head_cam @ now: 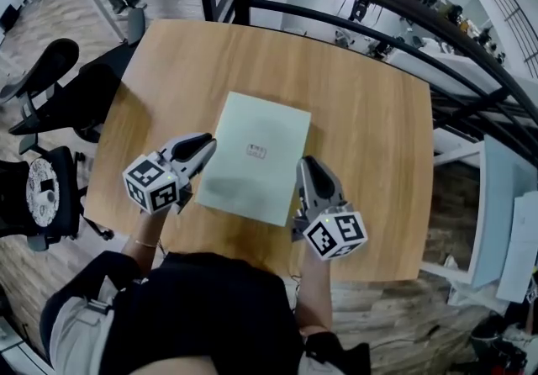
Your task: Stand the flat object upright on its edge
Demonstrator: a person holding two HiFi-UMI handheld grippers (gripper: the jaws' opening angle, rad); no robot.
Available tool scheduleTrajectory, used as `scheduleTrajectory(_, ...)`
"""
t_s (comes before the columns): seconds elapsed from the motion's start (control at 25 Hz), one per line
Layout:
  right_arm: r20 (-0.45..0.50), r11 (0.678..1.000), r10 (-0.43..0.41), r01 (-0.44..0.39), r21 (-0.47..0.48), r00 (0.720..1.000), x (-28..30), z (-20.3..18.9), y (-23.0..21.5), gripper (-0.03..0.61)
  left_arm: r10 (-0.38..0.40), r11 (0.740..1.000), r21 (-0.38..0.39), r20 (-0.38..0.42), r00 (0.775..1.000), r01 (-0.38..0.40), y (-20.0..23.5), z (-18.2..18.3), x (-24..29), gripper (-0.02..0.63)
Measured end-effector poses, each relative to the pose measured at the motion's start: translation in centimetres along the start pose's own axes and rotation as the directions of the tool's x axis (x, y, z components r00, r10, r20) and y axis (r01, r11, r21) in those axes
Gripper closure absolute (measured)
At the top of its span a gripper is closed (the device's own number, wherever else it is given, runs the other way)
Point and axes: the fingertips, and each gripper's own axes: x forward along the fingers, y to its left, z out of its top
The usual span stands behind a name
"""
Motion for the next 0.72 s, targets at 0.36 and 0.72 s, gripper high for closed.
scheduleTrajectory(0.36, -0.041, 0.999, -0.052, 0.052, 0.004, 0.998, 2.2, -1.4, -3.0, 0.546, 0.01, 0.998, -0.058, -0.037, 0.999, -0.013, 3.2, -1.6, 2.9, 0.509)
scheduleTrajectory(0.72, -0.114, 0.991, -0.121, 0.125, 0.037, 0.986, 4.1, -3.5, -5.4, 0.434, 0.002, 0.999, -0.04, -0.167, 0.986, -0.009, 5.5, -4.2, 4.9, 0.387)
